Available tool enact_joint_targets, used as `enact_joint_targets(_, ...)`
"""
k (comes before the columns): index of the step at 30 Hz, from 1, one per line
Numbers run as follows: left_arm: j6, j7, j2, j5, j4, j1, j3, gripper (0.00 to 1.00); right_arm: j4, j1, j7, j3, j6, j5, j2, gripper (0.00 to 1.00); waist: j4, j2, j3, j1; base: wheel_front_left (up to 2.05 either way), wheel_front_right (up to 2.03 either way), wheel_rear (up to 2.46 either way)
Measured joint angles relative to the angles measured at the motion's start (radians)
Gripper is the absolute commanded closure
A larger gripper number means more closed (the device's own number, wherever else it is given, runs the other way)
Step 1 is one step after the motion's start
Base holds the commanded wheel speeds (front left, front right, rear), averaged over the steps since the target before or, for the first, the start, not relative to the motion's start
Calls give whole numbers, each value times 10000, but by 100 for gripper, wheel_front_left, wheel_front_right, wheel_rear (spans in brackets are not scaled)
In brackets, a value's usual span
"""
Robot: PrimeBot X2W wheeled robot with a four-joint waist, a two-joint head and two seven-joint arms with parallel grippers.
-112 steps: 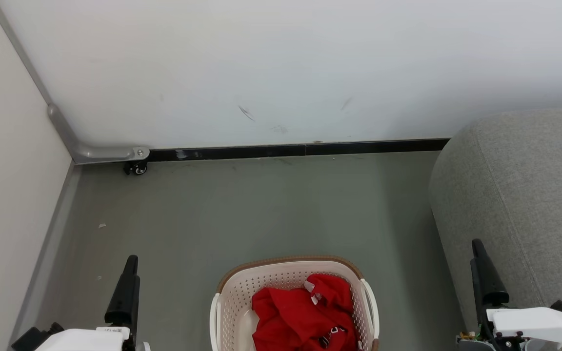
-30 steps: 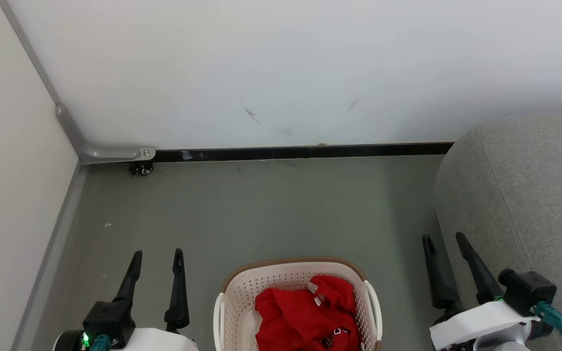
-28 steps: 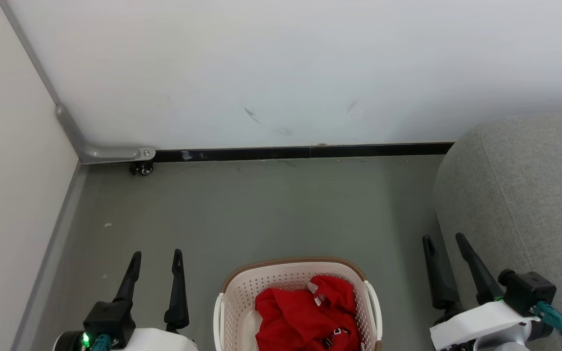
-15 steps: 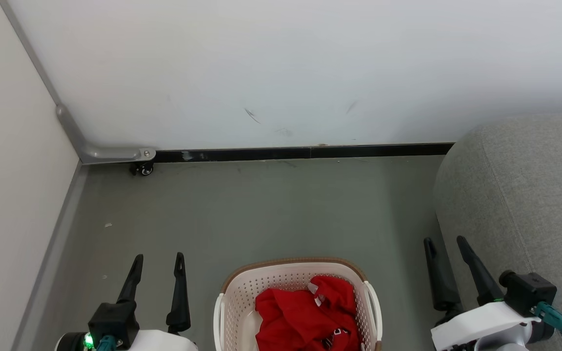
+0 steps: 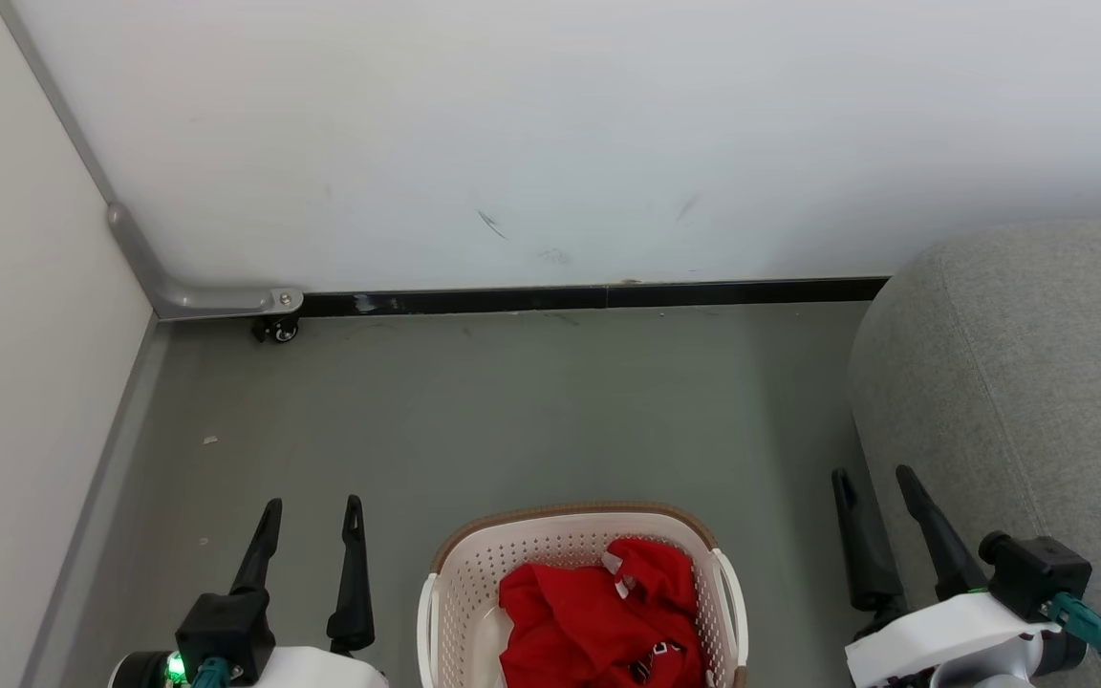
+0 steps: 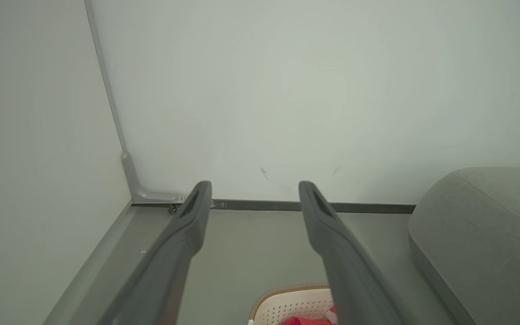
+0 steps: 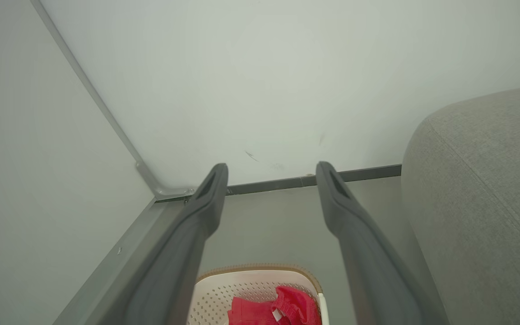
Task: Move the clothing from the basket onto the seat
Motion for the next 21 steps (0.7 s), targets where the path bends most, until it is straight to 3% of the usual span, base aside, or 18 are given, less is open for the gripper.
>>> enact_joint_targets(21,-4,0,-19,48,56,-13,2,0,94,-181,13,12,0,42,0,0,-3,0,74,-1,0,0,0)
